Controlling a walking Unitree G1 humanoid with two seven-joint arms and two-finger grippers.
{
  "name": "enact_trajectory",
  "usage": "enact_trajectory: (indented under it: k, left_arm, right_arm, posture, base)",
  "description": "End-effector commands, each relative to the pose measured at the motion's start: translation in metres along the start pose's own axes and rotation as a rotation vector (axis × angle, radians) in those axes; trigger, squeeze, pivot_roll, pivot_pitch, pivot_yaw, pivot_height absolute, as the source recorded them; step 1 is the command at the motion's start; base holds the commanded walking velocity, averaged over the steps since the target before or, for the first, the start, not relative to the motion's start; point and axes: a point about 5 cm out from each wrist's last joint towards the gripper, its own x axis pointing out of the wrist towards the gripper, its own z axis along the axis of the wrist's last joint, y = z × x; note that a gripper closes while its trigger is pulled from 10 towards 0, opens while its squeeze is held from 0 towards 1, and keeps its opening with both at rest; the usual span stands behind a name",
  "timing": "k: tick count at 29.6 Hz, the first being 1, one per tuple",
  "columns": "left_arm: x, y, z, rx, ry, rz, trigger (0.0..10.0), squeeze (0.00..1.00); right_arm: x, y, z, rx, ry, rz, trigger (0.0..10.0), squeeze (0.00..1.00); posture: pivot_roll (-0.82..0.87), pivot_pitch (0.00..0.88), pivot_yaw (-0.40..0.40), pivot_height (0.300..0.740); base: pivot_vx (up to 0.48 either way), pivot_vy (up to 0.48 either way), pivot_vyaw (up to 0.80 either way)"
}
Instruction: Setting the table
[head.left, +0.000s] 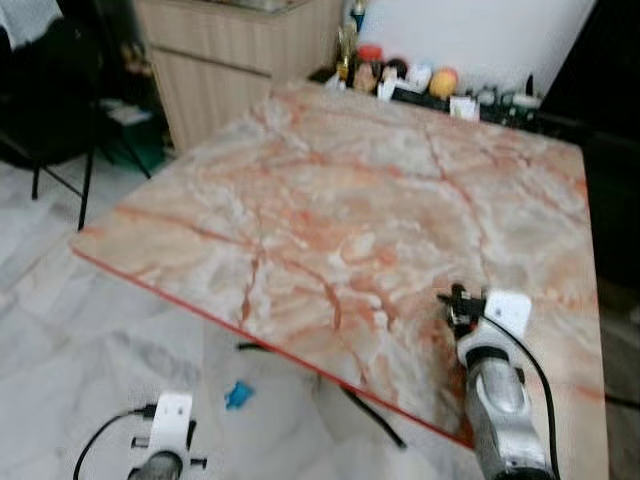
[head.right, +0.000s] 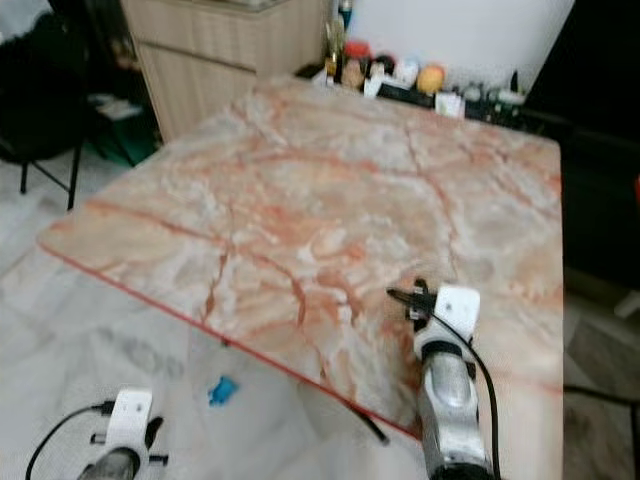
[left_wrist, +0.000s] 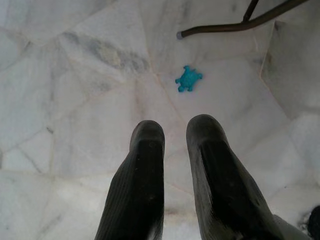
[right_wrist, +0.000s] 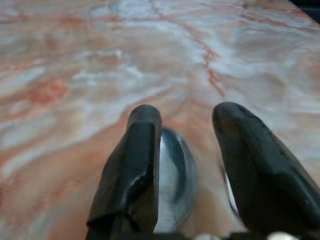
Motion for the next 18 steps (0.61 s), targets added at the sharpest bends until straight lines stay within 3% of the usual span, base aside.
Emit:
enact_trajectory:
  k: [1,7,11,15,18]
  left_arm:
    - [-0.001,0.0,-0.003,0.012,0.012,-0.005,10.0,0.0]
    - [0.0,-0.001,-0.002,0.029,0.01,-0.014,10.0,0.0]
    - [0.0,0.0,-0.002,0.036,0.015,-0.022,10.0,0.0]
    - [0.0,0.0,-0.003,0.046,0.018,-0.027,10.0,0.0]
    - [0.0,-0.001,-0.002,0.05,0.016,-0.028,10.0,0.0]
  right_arm:
    - [-0.001,0.002,0.009,-0.027,-0.03,0.021,10.0,0.0]
    - [-0.019,0.003,0.013,-0.053,0.01,0.052,10.0,0.0]
    - [-0.034,0.005,0.005,-0.083,0.152,0.061,10.0,0.0]
    - [-0.043,0.01,0.0,-0.022,0.266,0.059,10.0,0.0]
    - [-0.041,0.014,0.002,-0.01,0.273,0.101,10.0,0.0]
  posture:
    - [0.12,0.0,-0.064,0.74]
    - [0.12,0.0,-0.062,0.74]
    - [0.12,0.0,-0.061,0.74]
    - [0.12,0.0,-0.057,0.74]
    - [0.12,0.0,-0.058,0.74]
  base:
    - [0.0,0.0,0.0]
    - [0.0,0.0,0.0]
    - [0.0,0.0,0.0]
    - [0.0,0.0,0.0]
    - [0.0,0.0,0.0]
